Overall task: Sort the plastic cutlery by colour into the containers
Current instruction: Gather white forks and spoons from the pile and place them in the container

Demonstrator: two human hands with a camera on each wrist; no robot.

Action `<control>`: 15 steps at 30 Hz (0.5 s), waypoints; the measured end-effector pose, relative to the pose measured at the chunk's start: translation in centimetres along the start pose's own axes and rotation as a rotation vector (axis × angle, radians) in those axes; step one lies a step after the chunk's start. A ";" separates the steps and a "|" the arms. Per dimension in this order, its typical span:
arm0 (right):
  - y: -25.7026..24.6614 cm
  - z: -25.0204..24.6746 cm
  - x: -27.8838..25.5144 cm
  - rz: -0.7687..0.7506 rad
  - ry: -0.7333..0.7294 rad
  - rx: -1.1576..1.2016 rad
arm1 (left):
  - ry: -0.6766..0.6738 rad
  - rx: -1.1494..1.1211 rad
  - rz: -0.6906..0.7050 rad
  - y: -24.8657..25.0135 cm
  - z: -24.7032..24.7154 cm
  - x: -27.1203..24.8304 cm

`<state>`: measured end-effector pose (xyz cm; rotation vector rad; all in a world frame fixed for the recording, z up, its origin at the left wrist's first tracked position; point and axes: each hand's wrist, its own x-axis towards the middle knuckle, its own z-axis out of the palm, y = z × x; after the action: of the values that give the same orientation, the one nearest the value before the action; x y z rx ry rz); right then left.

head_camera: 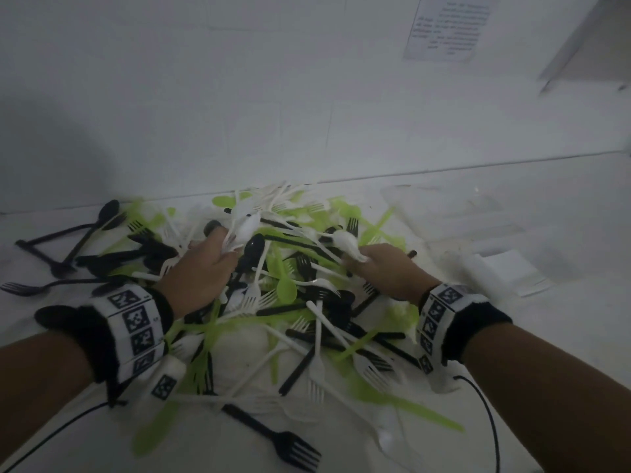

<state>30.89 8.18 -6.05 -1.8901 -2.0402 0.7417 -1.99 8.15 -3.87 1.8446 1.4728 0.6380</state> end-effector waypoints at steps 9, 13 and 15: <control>-2.7 1.3 -1.5 -0.155 -0.224 -0.209 | -0.296 0.435 0.047 -0.5 2.5 0.1; -1.7 1.2 -1.2 -0.146 -0.164 -0.094 | -0.297 0.573 0.016 -1.3 2.1 1.6; -0.6 1.0 -1.1 -0.099 -0.054 -0.009 | -0.303 0.615 -0.043 -1.5 1.5 2.4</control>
<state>30.02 6.95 -6.44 -1.7780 -2.1556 0.7675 -1.28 10.34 -6.08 2.2267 1.5995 -0.1460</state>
